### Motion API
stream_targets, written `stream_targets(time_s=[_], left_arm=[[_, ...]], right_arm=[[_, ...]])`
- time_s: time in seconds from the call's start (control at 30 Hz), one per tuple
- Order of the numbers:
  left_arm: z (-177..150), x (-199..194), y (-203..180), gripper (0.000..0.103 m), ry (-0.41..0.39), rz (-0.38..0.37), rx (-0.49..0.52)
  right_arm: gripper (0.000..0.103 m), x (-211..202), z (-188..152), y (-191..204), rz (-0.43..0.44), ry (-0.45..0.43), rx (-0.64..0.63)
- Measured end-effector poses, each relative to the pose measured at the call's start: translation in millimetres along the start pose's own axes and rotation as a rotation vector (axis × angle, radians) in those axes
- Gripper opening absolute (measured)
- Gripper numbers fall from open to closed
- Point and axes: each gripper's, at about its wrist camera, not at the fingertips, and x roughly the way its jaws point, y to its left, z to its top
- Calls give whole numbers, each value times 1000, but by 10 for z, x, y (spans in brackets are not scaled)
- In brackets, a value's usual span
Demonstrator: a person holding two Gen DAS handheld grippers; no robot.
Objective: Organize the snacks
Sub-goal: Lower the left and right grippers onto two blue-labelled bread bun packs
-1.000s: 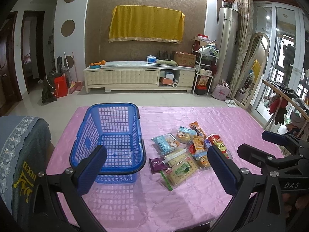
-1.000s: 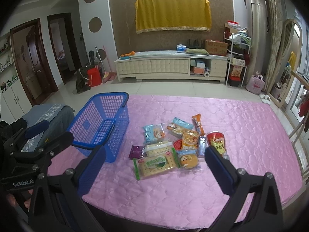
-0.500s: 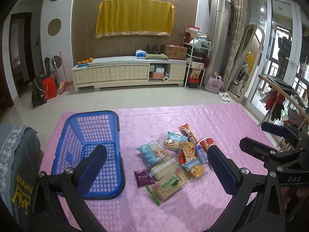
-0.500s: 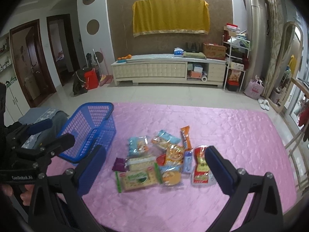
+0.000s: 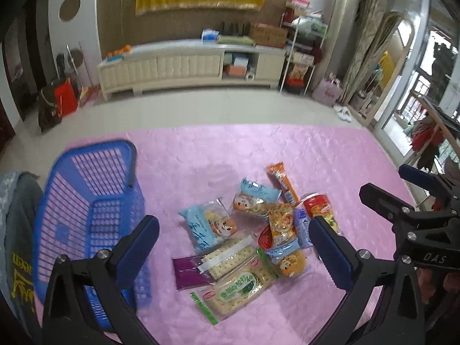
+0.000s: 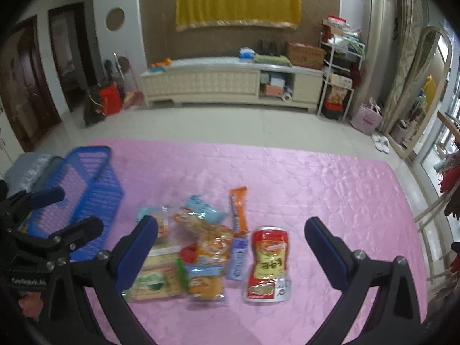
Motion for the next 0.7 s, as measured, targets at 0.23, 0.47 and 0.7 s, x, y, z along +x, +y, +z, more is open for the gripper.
stream_targets(time_s=[0.23, 0.47, 0.7], left_arm=[[-17, 646, 29, 103, 121, 31, -43], [-29, 1040, 103, 103, 169, 45, -45], [-49, 1465, 214, 103, 226, 60, -63]], right_arm=[[103, 560, -111, -101, -11, 98, 5], [103, 945, -175, -150, 10, 172, 26], [103, 1195, -178, -125, 23, 199, 34]])
